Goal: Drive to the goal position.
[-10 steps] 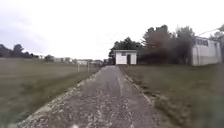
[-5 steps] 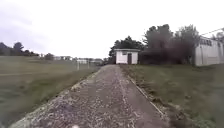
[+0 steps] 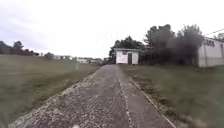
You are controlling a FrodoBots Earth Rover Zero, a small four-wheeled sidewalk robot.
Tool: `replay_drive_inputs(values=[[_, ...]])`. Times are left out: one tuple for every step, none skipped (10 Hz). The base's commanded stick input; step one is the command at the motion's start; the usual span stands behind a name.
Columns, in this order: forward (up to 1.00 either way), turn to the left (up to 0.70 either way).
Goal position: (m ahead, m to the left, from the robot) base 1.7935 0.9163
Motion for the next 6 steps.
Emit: replay_drive_inputs(values=[[1.00, 0.00], [1.00, 0.00], [1.00, 0.00], [1.00, 0.00], [1.00, 0.00], [1.00, 0.00]])
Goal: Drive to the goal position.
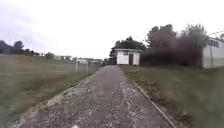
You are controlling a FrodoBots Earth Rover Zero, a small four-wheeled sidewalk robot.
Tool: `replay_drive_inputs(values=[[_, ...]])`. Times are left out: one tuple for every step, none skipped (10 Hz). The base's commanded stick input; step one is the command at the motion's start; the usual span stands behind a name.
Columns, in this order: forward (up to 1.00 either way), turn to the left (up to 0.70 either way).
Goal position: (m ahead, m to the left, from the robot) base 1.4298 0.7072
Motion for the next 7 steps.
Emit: replay_drive_inputs(values=[[1.00, 0.00], [1.00, 0.00], [1.00, 0.00], [1.00, 0.00], [1.00, 0.00], [1.00, 0.00], [1.00, 0.00]])
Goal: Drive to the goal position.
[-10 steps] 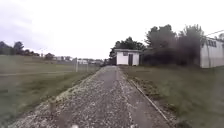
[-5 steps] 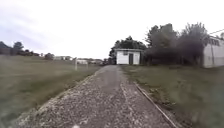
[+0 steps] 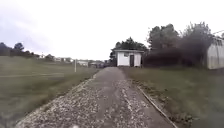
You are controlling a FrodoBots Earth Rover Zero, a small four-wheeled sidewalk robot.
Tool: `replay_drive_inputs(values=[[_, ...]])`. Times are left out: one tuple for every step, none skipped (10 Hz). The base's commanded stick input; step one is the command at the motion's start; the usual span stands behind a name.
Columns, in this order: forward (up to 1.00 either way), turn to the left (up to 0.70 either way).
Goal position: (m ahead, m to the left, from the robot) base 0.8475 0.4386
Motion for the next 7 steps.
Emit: replay_drive_inputs(values=[[1.00, 0.00], [1.00, 0.00], [1.00, 0.00], [1.00, 0.00], [1.00, 0.00], [1.00, 0.00], [1.00, 0.00]])
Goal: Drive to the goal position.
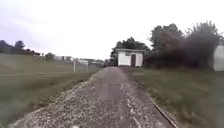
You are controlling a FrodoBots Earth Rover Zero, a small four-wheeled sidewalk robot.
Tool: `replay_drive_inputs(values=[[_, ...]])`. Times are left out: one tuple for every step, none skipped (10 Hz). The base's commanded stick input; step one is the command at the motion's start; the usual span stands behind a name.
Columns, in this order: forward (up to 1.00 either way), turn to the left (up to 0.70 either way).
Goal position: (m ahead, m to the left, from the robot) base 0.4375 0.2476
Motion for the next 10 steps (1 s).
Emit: replay_drive_inputs(values=[[1.00, 0.00], [1.00, -0.05], [1.00, -0.04], [1.00, 0.00], [1.00, 0.00], [1.00, 0.00], [1.00, 0.00], [1.00, 0.00], [1.00, 0.00], [1.00, 0.00]])
